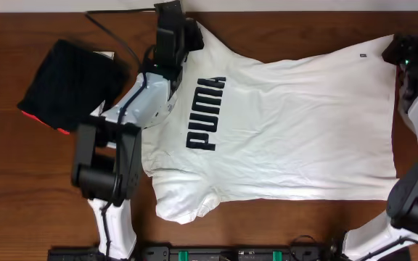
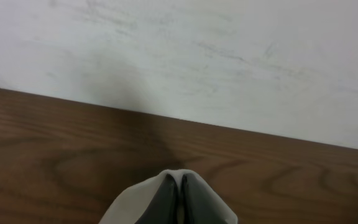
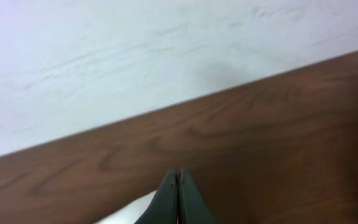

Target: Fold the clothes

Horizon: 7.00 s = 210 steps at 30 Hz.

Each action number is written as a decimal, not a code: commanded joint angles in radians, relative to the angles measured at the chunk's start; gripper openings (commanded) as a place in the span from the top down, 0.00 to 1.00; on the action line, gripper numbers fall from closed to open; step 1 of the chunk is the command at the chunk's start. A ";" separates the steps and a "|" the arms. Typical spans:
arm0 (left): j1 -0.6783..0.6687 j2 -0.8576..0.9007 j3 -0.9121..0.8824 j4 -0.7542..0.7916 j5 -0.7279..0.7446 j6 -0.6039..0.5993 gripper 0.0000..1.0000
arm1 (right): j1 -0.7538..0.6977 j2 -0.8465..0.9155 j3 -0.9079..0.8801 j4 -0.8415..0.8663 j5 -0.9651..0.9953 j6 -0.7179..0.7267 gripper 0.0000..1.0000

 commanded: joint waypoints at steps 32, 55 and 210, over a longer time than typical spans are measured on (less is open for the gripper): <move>0.113 0.143 0.512 -0.441 0.134 0.077 0.32 | -0.022 0.278 0.114 0.183 -0.151 0.019 0.01; 0.155 0.095 0.573 -1.429 0.135 0.072 0.92 | -0.010 0.029 0.131 -0.870 -0.151 -0.150 0.01; -0.060 -0.401 -0.015 -1.119 0.043 -0.008 0.78 | 0.240 -0.124 0.095 -0.978 -0.126 -0.370 0.01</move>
